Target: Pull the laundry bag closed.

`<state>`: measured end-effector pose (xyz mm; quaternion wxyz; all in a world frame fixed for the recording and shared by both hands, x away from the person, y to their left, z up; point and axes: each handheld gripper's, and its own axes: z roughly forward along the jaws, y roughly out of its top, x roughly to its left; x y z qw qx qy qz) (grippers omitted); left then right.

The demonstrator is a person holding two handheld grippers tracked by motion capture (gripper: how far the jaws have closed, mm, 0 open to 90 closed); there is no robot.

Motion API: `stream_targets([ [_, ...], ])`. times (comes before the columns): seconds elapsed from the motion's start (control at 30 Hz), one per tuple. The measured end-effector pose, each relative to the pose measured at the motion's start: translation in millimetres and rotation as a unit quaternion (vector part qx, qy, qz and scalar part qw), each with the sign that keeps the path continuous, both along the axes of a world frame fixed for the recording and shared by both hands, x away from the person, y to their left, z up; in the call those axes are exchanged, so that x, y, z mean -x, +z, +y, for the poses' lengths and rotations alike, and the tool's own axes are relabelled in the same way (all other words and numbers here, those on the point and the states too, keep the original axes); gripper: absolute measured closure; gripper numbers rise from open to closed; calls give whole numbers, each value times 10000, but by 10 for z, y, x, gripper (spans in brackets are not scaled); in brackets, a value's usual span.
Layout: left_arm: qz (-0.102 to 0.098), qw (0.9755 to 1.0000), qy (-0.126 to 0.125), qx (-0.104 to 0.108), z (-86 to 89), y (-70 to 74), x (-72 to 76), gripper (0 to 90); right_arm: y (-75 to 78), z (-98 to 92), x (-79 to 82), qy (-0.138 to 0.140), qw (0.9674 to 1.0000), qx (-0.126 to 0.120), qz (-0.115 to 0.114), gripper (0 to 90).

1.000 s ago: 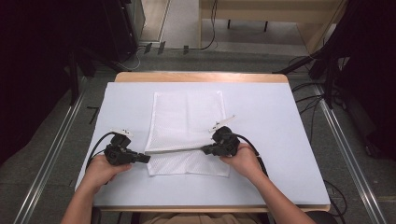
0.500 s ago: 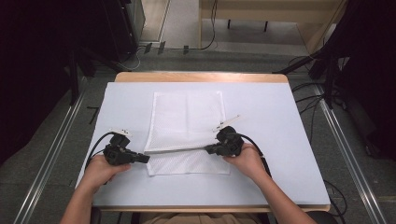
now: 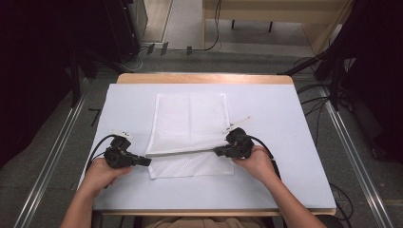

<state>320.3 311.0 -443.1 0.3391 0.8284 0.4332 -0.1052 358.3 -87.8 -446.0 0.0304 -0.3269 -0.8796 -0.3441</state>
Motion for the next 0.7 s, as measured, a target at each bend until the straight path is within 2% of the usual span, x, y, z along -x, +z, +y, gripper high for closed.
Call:
stream_targets([
  [0.23,-41,10000,25,21,18,3,6,880,23,-114,-8,-62,10000,-47,15,877],
  [0.4,-52,10000,15,18,7,13,13,880,26,-223,-2,-57,10000,17,-4,877],
  [0.53,-56,10000,1,35,-15,17,13,880,32,-324,9,-62,10000,33,69,877],
  [0.7,-36,10000,-15,6,-17,13,5,880,30,-340,6,-38,10000,21,35,877],
])
